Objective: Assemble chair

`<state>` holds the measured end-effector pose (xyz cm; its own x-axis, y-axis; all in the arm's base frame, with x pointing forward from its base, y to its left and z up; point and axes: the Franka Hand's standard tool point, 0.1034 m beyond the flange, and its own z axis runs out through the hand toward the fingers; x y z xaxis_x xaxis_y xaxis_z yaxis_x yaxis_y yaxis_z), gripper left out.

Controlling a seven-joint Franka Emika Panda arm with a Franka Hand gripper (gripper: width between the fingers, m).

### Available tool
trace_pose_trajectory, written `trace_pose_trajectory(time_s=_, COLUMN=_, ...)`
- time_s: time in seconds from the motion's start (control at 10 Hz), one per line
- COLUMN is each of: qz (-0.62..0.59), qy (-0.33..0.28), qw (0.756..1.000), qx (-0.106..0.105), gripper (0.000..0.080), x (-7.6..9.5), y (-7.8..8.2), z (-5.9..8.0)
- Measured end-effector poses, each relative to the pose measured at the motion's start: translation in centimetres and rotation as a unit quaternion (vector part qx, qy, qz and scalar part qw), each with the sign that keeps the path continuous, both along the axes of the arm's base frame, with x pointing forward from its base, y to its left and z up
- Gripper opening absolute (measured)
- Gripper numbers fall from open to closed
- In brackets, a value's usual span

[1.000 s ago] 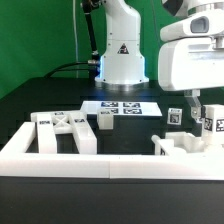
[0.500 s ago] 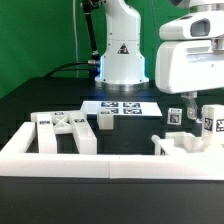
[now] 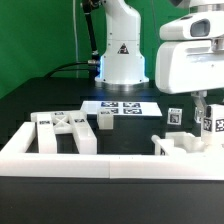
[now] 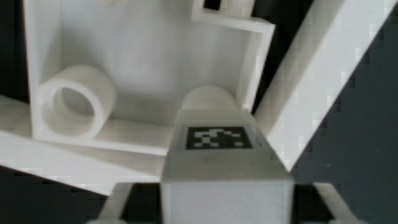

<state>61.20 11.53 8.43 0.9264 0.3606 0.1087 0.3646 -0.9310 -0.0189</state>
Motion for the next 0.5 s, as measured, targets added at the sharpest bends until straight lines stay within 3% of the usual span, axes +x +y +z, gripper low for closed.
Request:
trace_pose_trajectory(time_s=0.3, qz=-0.113, qy=0.007, qw=0.994, qx=0.012, gripper=0.0288, x=-0.1, y=0.5, z=0.0)
trace_pose_trajectory(time_s=0.5, qz=-0.227, qy=0.009, qw=0.974, qx=0.025, gripper=0.0288, x=0.0, y=1.2, z=-0.1)
